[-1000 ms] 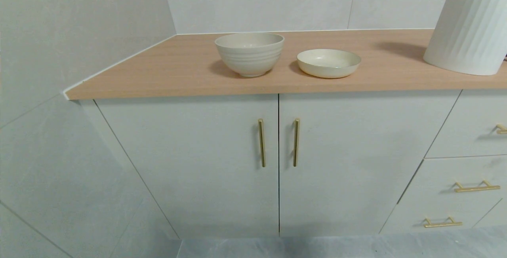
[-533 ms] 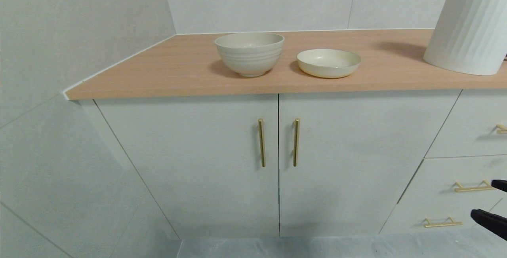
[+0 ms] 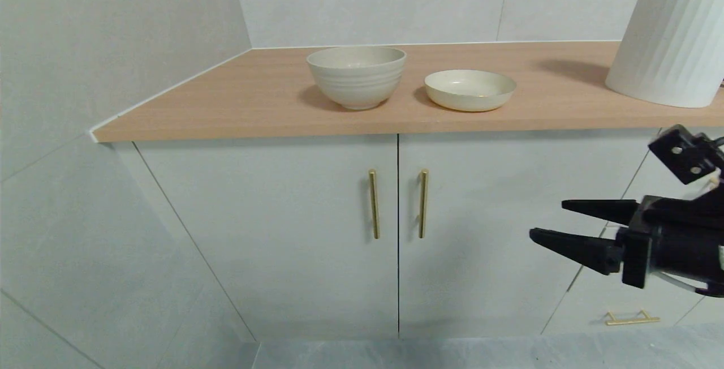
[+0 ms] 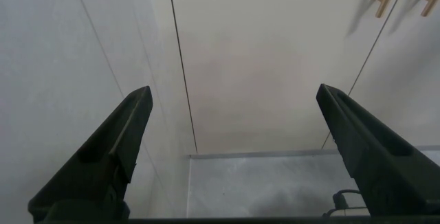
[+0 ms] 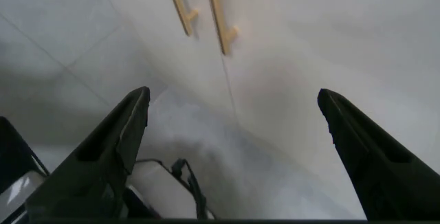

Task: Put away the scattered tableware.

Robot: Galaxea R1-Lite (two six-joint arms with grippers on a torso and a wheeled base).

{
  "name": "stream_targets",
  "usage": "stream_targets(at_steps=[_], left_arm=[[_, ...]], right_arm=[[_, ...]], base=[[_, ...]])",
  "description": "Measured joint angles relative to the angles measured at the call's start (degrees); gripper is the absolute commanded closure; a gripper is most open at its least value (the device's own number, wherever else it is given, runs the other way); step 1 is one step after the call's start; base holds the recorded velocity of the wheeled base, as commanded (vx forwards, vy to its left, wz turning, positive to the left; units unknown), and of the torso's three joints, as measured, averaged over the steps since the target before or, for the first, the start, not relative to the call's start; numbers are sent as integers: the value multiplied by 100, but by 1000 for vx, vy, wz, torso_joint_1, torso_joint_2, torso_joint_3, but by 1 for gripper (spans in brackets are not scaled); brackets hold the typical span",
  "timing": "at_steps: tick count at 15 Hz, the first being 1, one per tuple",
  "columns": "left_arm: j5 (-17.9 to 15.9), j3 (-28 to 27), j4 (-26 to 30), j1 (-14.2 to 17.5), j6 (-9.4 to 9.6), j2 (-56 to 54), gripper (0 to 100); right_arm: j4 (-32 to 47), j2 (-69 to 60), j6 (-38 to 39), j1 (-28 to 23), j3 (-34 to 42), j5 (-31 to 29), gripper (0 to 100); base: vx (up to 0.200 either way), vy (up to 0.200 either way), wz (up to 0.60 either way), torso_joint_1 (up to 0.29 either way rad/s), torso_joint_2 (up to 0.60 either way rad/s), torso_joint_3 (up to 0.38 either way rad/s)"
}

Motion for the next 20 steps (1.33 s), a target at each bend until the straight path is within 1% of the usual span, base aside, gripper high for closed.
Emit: stream_targets(at_steps=[1,4,6,7,10,14,15,20], left_arm=[[2,0,0,1,0,0,0],[0,0,0,1,1,0,0],[2,0,0,4,0,0,0],[0,0,0,4,0,0,0],[0,0,0,1,1,0,0],[0,0,0,4,1,0,0],[0,0,0,4,1,0,0],[0,0,0,1,1,0,0]], right_arm=[[-71,316,83,163,-206,-9,0],[-161,1083,775,708,-824,-11,0],[-174,1480,1324,937,-1041,13,0],[-295,1690,1457,1020,-1104,17,0],[-1510,2175,1744,1136,-1115,13,0],[-2855,2881,1885,1119,-1139,-13,0],[-2956,3029,1909,1117,-1154,-18,0],[-2983,3357,2161,1134,-1235,-7,0]], base=[[0,0,0,0,0,0],[0,0,0,0,0,0],[0,0,0,0,0,0],[0,0,0,0,0,0],[0,0,0,0,0,0],[0,0,0,0,0,0],[0,0,0,0,0,0],[0,0,0,0,0,0]])
